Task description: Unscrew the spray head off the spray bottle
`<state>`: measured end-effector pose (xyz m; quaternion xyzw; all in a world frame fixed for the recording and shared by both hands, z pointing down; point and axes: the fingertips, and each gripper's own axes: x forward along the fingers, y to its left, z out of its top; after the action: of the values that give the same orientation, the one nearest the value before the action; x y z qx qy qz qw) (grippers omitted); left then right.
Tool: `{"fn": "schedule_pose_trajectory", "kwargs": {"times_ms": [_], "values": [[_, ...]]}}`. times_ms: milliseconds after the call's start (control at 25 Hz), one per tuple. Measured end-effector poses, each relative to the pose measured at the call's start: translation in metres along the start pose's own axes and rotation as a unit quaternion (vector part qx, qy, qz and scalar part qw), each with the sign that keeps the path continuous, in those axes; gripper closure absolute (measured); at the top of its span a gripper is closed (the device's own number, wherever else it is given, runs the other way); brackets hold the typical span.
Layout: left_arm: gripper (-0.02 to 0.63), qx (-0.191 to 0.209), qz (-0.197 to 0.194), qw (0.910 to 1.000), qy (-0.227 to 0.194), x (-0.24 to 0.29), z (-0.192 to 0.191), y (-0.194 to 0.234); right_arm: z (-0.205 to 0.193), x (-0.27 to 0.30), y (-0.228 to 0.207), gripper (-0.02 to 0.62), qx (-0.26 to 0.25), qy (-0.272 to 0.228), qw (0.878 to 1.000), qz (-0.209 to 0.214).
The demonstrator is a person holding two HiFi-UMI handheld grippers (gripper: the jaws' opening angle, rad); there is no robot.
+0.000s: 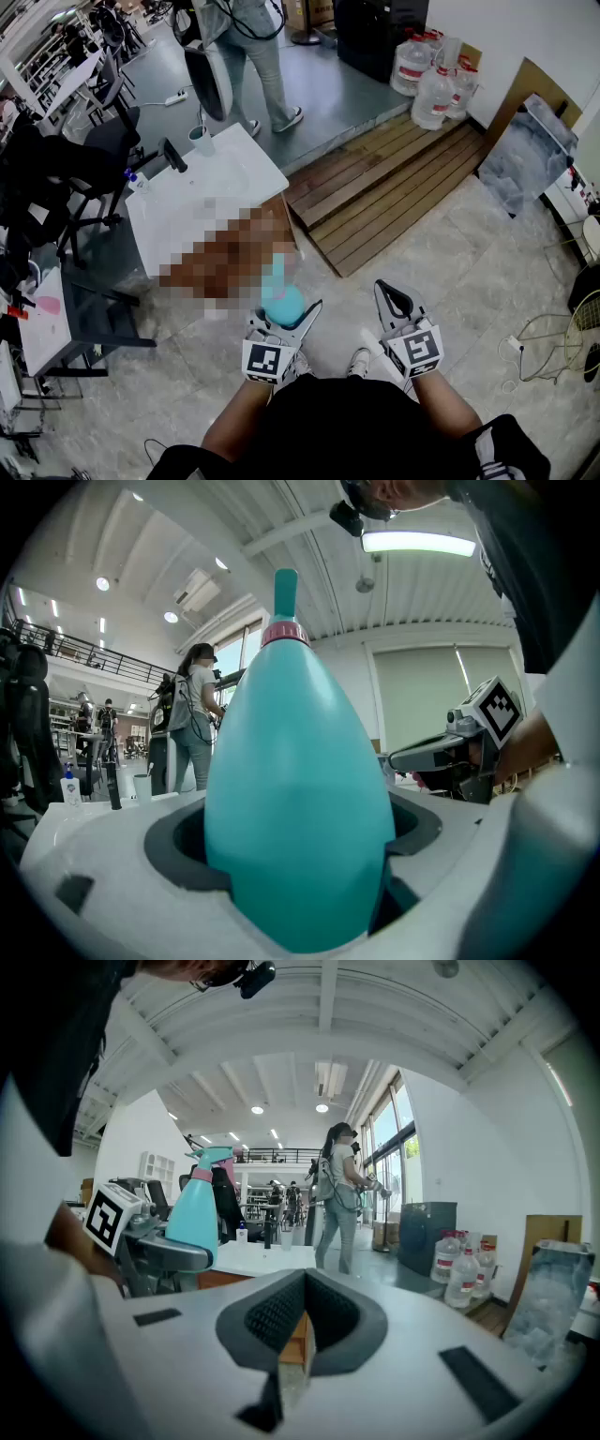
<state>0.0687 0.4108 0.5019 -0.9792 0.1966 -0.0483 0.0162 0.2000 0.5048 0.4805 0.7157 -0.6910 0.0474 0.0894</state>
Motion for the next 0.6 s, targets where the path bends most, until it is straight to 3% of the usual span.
{"fn": "schedule_pose_trajectory", "kwargs": {"times_ms": [600], "values": [[0.143, 0.003, 0.006, 1.0000, -0.005, -0.010, 0.004, 0.022, 0.006, 0.010, 0.008, 0.591, -0.007, -0.003, 1.000, -0.014]]}}
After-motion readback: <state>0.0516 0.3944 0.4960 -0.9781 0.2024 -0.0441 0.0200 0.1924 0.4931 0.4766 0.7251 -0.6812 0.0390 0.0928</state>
